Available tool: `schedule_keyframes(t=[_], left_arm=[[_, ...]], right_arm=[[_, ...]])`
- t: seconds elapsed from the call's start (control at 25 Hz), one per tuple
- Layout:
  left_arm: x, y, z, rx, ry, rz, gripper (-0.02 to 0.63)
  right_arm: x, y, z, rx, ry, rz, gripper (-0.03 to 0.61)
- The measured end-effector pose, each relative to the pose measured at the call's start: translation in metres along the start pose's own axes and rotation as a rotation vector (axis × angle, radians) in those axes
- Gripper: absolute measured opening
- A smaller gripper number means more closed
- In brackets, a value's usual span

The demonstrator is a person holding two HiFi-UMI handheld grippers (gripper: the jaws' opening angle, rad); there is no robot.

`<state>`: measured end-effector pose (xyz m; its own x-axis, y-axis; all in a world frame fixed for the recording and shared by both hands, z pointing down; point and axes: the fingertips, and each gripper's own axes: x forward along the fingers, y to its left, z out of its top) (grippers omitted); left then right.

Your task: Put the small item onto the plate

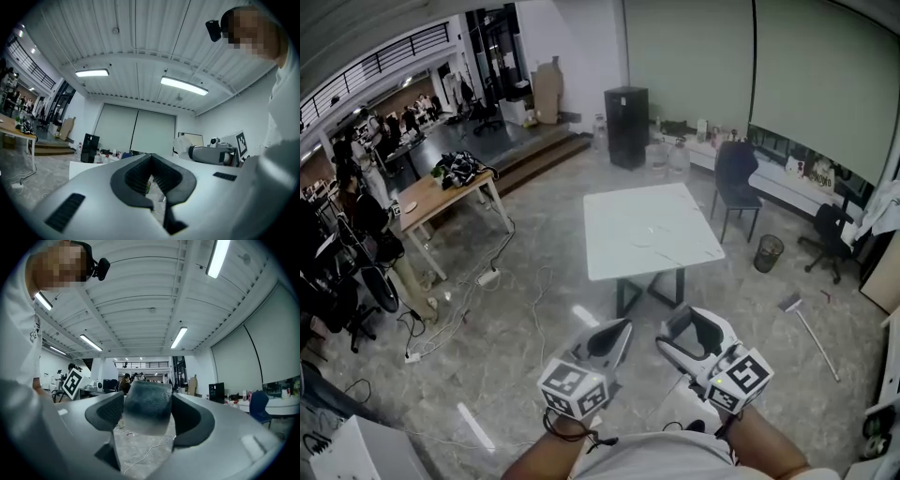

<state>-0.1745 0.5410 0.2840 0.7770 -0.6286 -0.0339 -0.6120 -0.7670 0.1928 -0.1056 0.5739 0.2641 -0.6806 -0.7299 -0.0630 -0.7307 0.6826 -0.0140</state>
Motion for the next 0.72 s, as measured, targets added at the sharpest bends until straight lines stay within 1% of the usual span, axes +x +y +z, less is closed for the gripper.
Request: schedule_keyframes(t=[0.2,0.4,0.56,0.72], left_arm=[[0.006,0.007,-0.005,-0.003,0.002,0.003,0.005],[0.023,0.018,-0.011,-0.016,0.010,0.025,0.005],[0.048,0.036,-0.017,-0.023,0.013,0.051,0.005],[0.081,0.055,-0.020,-0.030,0.014,0.058,0.005]], right_arm=[[0.004,-0.009,-0.004,-0.003,0.006,-0.012,0.311],[0.011,-0.033,-0.013,0.013,0.015,-0.015,0.311],[0.026,-0.060,-0.019,0.014,0.016,-0.002,0.311],[0.043,-0.097,-0.025,0.018,0.013,0.012,0.311]])
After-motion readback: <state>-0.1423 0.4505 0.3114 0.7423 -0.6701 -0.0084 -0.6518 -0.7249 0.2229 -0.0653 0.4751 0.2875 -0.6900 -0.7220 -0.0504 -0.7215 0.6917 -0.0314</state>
